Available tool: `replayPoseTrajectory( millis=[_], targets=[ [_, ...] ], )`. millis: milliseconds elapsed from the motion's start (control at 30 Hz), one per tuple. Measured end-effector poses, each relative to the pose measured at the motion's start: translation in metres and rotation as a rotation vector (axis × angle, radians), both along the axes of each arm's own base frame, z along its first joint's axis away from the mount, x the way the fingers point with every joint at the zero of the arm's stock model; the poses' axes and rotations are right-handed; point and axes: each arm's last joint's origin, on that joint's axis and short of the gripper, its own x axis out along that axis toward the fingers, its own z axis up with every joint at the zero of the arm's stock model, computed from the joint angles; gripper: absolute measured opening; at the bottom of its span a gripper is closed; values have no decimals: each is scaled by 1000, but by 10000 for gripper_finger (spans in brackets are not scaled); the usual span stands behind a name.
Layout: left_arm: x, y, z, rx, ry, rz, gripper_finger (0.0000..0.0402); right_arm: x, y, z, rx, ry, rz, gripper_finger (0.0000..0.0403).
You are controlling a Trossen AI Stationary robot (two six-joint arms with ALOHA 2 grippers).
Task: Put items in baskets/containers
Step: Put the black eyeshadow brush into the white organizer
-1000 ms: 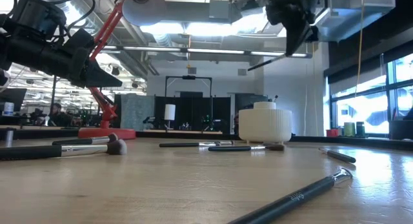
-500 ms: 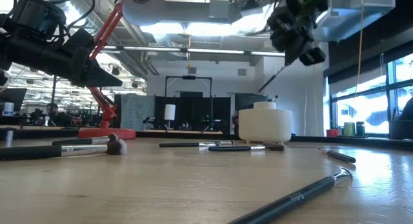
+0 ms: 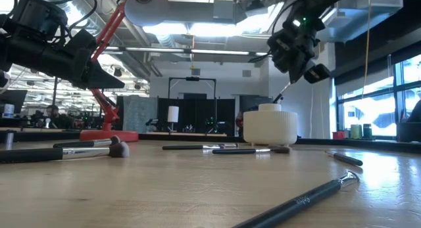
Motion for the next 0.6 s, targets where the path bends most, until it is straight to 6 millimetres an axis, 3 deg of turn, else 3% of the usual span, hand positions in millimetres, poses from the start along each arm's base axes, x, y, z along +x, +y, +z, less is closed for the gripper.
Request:
replayPoseTrajectory(
  millis=[400,500,600],
  targets=[
    [0,0,0,1,0,-2,6,-10,-24,17,-225,-152,-100,75],
    [0,0,0,0,0,-2,6,-13,-20,29,-373,-129,-81,81],
    [0,0,0,-18,-11,-15,6,-15,-2,49,-571,-68,-47,82]
  ],
)
